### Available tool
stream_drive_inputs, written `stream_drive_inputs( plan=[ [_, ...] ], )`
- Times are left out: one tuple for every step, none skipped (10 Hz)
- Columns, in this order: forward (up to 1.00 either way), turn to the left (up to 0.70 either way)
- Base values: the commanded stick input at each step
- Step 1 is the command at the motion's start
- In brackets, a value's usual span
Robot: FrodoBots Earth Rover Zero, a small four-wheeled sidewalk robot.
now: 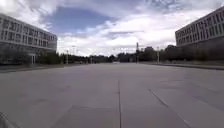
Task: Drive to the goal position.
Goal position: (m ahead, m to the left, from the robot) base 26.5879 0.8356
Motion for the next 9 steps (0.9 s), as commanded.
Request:
stream_drive_inputs(
  plan=[
    [0.70, -0.20],
    [0.70, -0.32],
    [0.70, -0.30],
    [0.70, -0.01],
    [0.70, 0.00],
    [0.70, 0.00],
    [0.70, 0.00],
    [0.70, 0.00],
    [0.70, 0.00]
  ],
)
